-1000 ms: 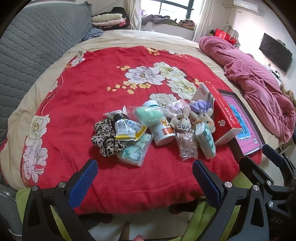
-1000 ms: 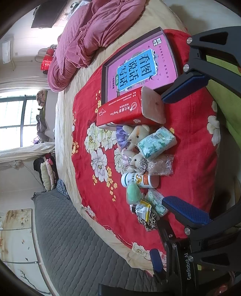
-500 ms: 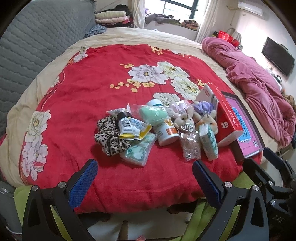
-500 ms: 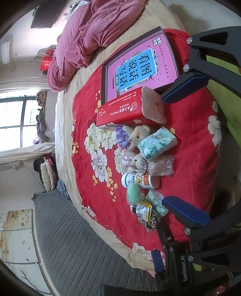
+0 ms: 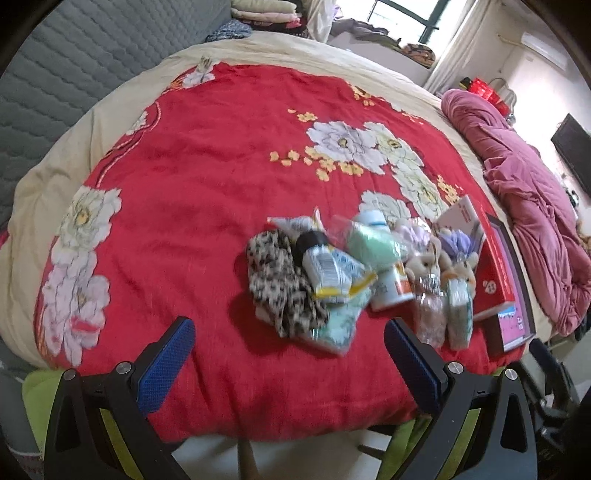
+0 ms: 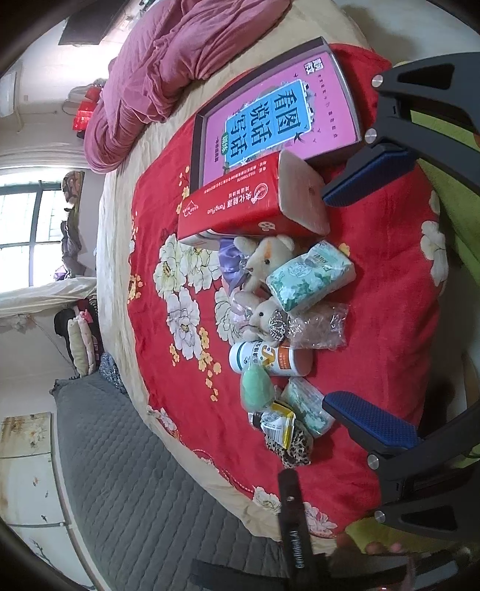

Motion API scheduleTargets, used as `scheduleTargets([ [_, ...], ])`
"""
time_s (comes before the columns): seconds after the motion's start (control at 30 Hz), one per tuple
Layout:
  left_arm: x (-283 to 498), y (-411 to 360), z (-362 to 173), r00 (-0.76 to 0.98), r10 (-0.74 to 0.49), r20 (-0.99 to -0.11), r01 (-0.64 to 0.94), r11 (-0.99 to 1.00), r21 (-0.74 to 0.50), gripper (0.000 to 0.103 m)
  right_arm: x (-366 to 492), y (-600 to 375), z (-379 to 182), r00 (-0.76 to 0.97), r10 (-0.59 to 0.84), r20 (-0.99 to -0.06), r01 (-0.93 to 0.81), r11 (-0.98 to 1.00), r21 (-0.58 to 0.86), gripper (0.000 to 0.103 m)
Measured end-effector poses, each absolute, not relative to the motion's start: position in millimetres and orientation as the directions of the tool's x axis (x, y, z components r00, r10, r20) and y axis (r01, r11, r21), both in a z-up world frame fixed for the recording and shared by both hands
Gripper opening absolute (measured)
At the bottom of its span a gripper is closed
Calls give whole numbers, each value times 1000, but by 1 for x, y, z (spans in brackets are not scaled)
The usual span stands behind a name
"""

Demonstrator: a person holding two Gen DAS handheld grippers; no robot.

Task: Organize soft objects
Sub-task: 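Grasp the green tissue pack with the right tool while the left grasps the bagged sponge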

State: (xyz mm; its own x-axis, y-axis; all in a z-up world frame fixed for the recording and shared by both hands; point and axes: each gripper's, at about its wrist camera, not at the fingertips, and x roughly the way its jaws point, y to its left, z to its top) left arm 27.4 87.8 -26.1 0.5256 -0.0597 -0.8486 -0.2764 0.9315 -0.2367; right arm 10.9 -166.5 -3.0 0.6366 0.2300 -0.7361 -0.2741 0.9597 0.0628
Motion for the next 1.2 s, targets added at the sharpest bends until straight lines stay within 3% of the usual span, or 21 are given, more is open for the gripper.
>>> scheduleTargets([
  [0.27,82,57,-11,551,-97,-829,-164,961,-222,102,28,-163,-12,628,216,-748,-270,962,51,100],
  [0.47,123,18,-27,504,-98,-858,-51,989,-142,101,34,-169,-16,619,209,-757,-254,965,59,100],
  [0.83,151,4,-57,434,-71,-898,6,997,-75,81,50,-171,-33,589,200,-783,-236,969,70,100],
  [1.2,155,9,-62,430,-106,-897,10,994,-112,71,82,-155,-61,543,175,-821,-251,967,40,75],
])
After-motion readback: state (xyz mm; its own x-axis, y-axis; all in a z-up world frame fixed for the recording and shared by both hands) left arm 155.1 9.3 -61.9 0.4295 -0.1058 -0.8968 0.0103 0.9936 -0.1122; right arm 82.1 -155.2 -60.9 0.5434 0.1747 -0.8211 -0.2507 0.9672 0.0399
